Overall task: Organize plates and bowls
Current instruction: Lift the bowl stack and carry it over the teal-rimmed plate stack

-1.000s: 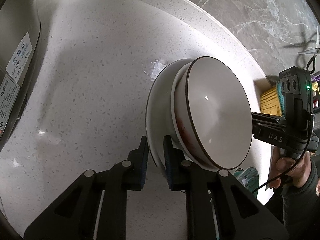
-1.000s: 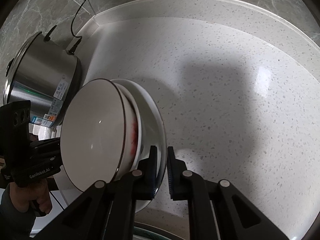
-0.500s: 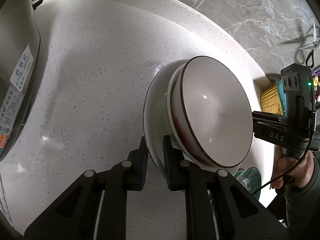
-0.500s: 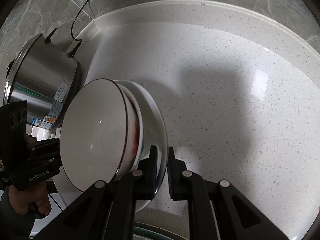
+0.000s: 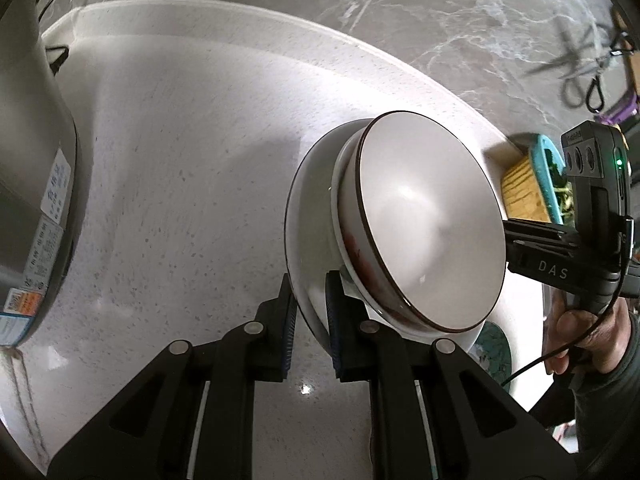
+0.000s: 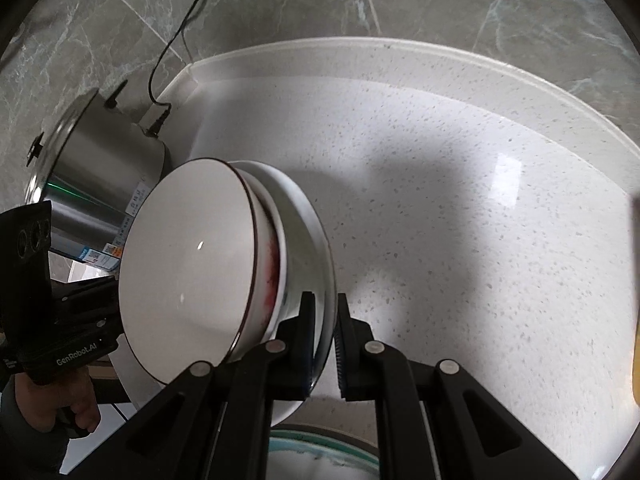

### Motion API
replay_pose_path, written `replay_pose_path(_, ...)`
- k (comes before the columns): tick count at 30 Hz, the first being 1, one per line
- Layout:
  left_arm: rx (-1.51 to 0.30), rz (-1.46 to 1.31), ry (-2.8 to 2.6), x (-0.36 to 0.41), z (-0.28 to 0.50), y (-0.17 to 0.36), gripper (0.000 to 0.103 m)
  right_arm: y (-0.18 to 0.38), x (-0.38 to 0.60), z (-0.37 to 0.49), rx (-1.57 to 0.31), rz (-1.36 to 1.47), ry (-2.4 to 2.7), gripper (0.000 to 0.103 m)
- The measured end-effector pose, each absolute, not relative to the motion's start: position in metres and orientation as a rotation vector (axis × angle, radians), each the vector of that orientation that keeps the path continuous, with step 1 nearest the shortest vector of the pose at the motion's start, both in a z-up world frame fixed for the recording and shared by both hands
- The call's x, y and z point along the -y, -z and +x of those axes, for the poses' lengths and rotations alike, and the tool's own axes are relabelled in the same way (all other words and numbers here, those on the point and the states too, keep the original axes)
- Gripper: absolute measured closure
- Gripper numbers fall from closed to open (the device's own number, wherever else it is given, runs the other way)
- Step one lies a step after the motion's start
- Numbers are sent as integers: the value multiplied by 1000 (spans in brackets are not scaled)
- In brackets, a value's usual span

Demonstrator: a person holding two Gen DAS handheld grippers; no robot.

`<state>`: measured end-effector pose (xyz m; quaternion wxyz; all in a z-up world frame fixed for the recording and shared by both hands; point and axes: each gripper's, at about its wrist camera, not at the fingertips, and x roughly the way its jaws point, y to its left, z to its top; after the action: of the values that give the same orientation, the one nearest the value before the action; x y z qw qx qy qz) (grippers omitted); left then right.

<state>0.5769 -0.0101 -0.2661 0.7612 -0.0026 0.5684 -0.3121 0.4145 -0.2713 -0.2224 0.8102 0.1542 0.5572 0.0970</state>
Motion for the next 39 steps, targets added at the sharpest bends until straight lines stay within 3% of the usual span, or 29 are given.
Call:
replay_pose_path(17,-1198,79,783,27,502,229,92,194,285,331,-1127,376,-102,92)
replay_pose_path(32,-1267,76,746,28,357,250,92,212,308,226,-1162,372,-133,91)
replay_pose_path(39,-1275,88,729,24,330,258,92,225,310,211,-1178,379,-146,91)
